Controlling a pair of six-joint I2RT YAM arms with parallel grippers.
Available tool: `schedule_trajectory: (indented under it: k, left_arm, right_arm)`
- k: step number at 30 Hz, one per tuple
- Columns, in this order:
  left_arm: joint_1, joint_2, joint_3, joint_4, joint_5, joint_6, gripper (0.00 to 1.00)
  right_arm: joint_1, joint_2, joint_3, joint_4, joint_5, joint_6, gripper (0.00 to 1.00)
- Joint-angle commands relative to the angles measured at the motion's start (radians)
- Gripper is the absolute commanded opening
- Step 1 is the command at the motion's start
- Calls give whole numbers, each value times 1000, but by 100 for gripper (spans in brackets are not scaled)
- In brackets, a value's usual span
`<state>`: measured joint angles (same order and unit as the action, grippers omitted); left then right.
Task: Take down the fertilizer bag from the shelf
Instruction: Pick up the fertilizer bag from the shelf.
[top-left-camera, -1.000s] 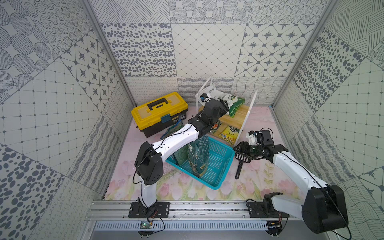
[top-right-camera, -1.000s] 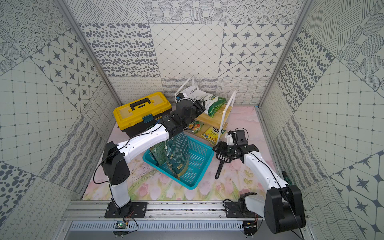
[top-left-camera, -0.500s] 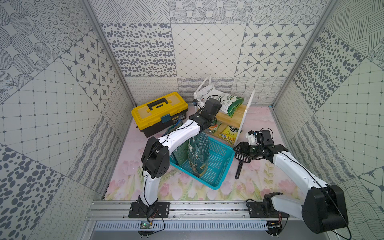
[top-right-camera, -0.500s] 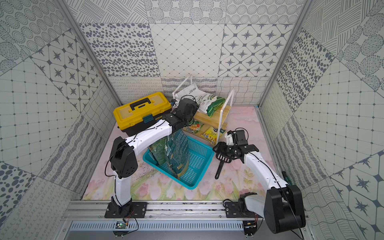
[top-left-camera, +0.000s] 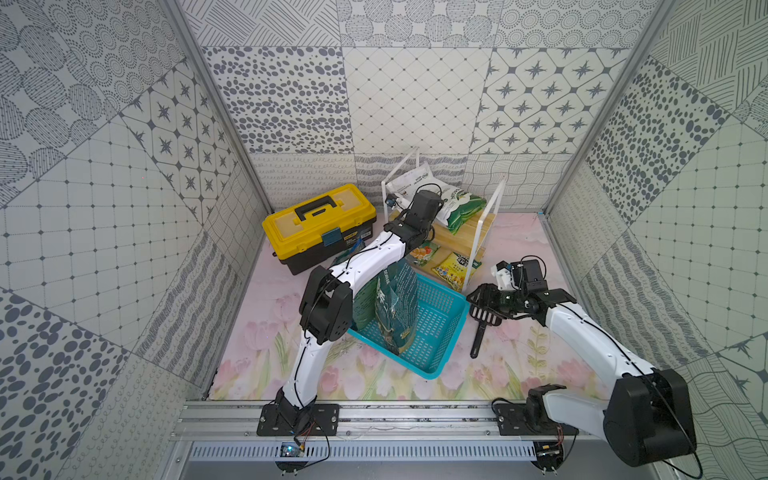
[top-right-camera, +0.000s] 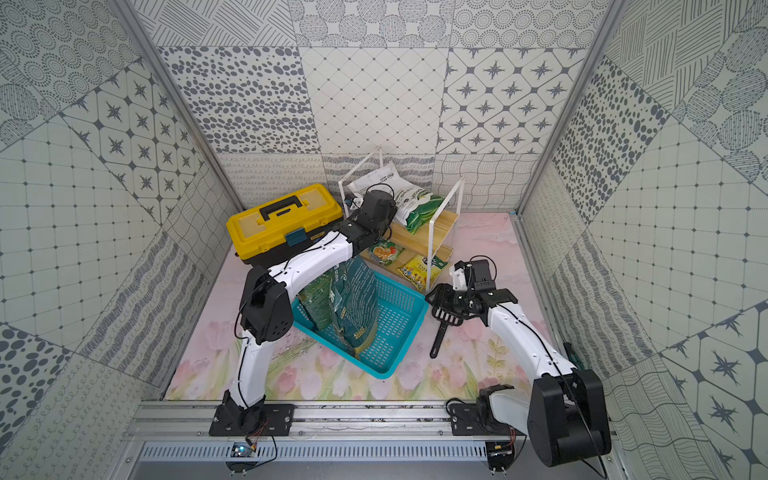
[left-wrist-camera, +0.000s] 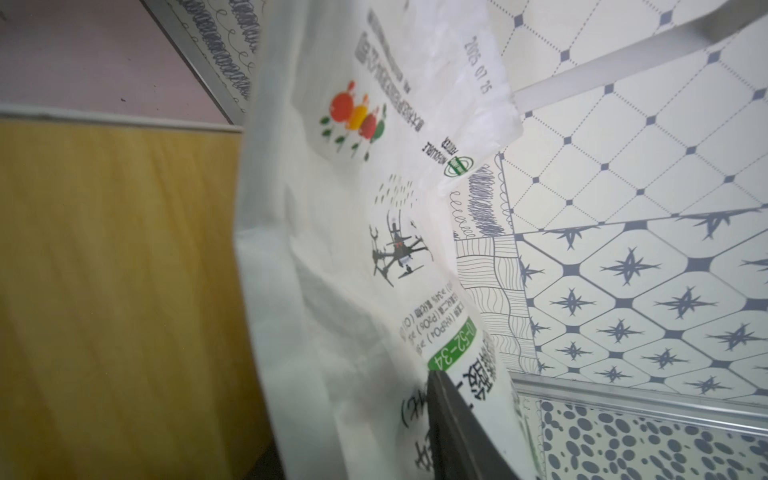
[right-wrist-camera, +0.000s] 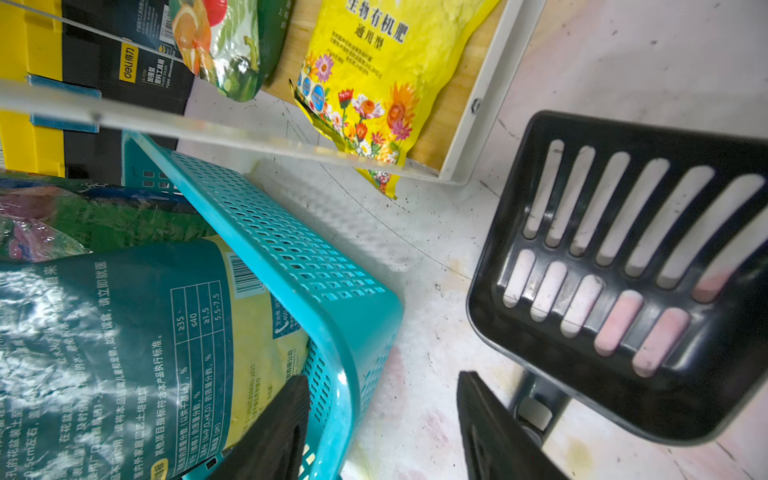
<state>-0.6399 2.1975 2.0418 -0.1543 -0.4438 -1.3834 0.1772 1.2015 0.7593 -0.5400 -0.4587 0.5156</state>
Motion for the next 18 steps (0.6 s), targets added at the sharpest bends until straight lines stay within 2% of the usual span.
schedule_trajectory:
  k: [1, 2, 9, 18]
  left_arm:
    - [25, 30, 21, 60, 51, 33, 10]
    - [27, 30, 21, 68, 62, 38, 1]
    - [5, -27, -34, 163, 96, 123, 0]
    - [-67, -177, -159, 383, 72, 462, 0]
  right_arm:
    - [-2, 10, 17, 2, 9, -17, 62]
    - [-1, 10, 17, 2, 10, -17, 62]
    - [-2, 20, 23, 3, 8, -14, 62]
    - [-1, 17, 19, 0, 6, -11, 62]
